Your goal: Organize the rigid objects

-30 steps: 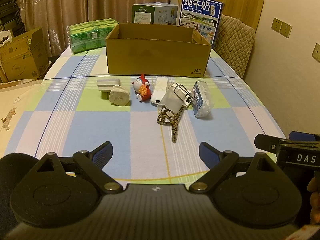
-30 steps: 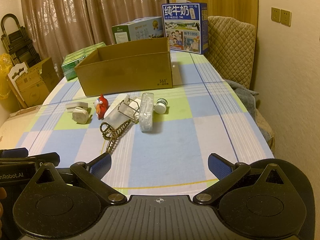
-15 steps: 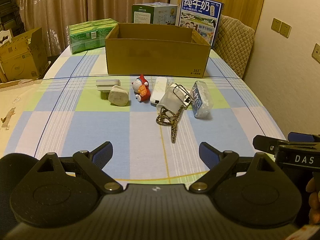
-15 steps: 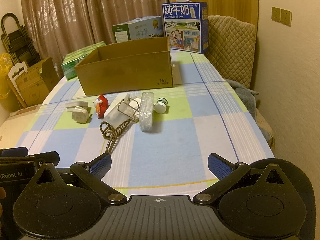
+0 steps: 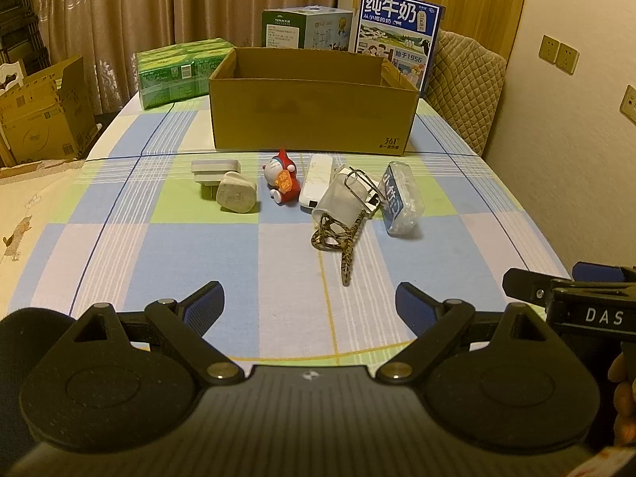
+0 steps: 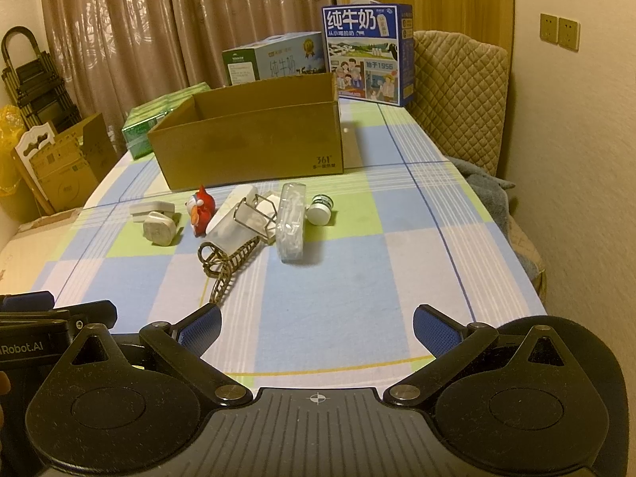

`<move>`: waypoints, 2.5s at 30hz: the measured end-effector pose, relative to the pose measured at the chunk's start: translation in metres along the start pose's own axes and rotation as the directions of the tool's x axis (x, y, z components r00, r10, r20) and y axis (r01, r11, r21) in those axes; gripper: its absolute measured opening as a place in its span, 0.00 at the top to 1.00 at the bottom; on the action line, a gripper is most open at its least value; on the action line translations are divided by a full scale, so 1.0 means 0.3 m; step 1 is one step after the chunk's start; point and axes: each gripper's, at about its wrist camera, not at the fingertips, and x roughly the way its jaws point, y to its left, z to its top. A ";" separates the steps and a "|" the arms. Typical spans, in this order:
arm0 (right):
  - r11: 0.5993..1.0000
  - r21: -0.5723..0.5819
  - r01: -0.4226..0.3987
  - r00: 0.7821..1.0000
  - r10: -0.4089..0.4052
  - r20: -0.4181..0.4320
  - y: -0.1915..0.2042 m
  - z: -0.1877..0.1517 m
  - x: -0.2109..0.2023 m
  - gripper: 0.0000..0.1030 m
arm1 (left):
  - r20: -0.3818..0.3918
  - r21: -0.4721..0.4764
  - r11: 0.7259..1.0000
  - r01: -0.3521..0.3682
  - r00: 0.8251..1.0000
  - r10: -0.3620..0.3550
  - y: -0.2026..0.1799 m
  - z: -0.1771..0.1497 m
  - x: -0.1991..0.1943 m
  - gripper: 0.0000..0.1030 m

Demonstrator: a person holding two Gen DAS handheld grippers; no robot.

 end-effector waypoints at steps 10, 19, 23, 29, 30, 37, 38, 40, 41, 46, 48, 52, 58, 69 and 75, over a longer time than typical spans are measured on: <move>1.000 -0.010 0.000 1.000 0.000 0.000 0.008 0.014 0.052 0.02 | 0.012 0.034 0.999 0.018 1.000 -0.019 0.008 0.052 0.040 0.13; 1.000 -0.027 -0.013 1.000 0.014 0.013 -0.017 0.070 0.161 0.02 | 0.006 0.136 0.991 0.000 1.000 0.000 -0.011 0.114 0.200 0.13; 0.999 -0.039 -0.017 1.000 0.017 0.015 -0.035 0.101 0.243 0.03 | -0.014 0.169 0.986 0.004 1.000 -0.002 -0.010 0.134 0.296 0.13; 0.996 -0.035 -0.078 0.997 0.079 0.010 -0.051 0.157 0.376 0.15 | -0.034 0.211 0.977 0.030 0.999 -0.024 -0.016 0.131 0.431 0.13; 0.996 -0.035 -0.086 0.996 0.086 0.008 -0.048 0.163 0.392 0.18 | -0.036 0.215 0.976 0.037 0.999 -0.030 -0.018 0.128 0.451 0.13; 0.991 -0.058 -0.118 0.993 0.117 -0.017 -0.026 0.200 0.506 0.30 | -0.066 0.221 0.970 0.096 0.994 -0.084 -0.036 0.103 0.561 0.17; 0.991 -0.055 -0.121 0.993 0.120 -0.025 -0.026 0.200 0.518 0.31 | -0.068 0.229 0.969 0.096 0.994 -0.083 -0.041 0.101 0.575 0.20; 0.990 -0.051 -0.130 0.991 0.128 -0.045 -0.024 0.195 0.543 0.34 | -0.062 0.233 0.968 0.095 0.995 -0.083 -0.049 0.102 0.595 0.24; 0.989 -0.051 -0.137 0.990 0.134 -0.053 -0.023 0.193 0.552 0.35 | -0.058 0.234 0.967 0.097 0.995 -0.085 -0.054 0.104 0.602 0.26; 0.991 -0.050 -0.125 0.991 0.122 -0.061 -0.021 0.196 0.571 0.38 | -0.049 0.268 0.958 0.102 0.995 -0.092 -0.082 0.112 0.639 0.40; 0.991 -0.051 -0.124 0.991 0.120 -0.063 -0.022 0.199 0.579 0.40 | -0.053 0.277 0.956 0.100 0.995 -0.088 -0.090 0.109 0.649 0.48; 0.990 -0.062 -0.123 0.990 0.119 -0.069 -0.009 0.206 0.597 0.41 | -0.060 0.283 0.954 0.099 0.995 -0.085 -0.093 0.098 0.650 0.64; 0.989 -0.085 -0.125 0.990 0.118 -0.073 0.010 0.217 0.627 0.44 | -0.075 0.272 0.956 0.108 0.993 -0.091 -0.085 0.079 0.622 0.65; 0.989 -0.098 -0.115 0.990 0.106 -0.089 0.034 0.229 0.683 0.61 | -0.081 0.242 0.962 0.124 0.991 -0.108 -0.070 0.060 0.583 0.66; 0.992 -0.095 -0.085 0.993 0.077 -0.085 0.040 0.229 0.679 0.73 | -0.082 0.240 0.962 0.130 0.990 -0.113 -0.072 0.057 0.576 0.66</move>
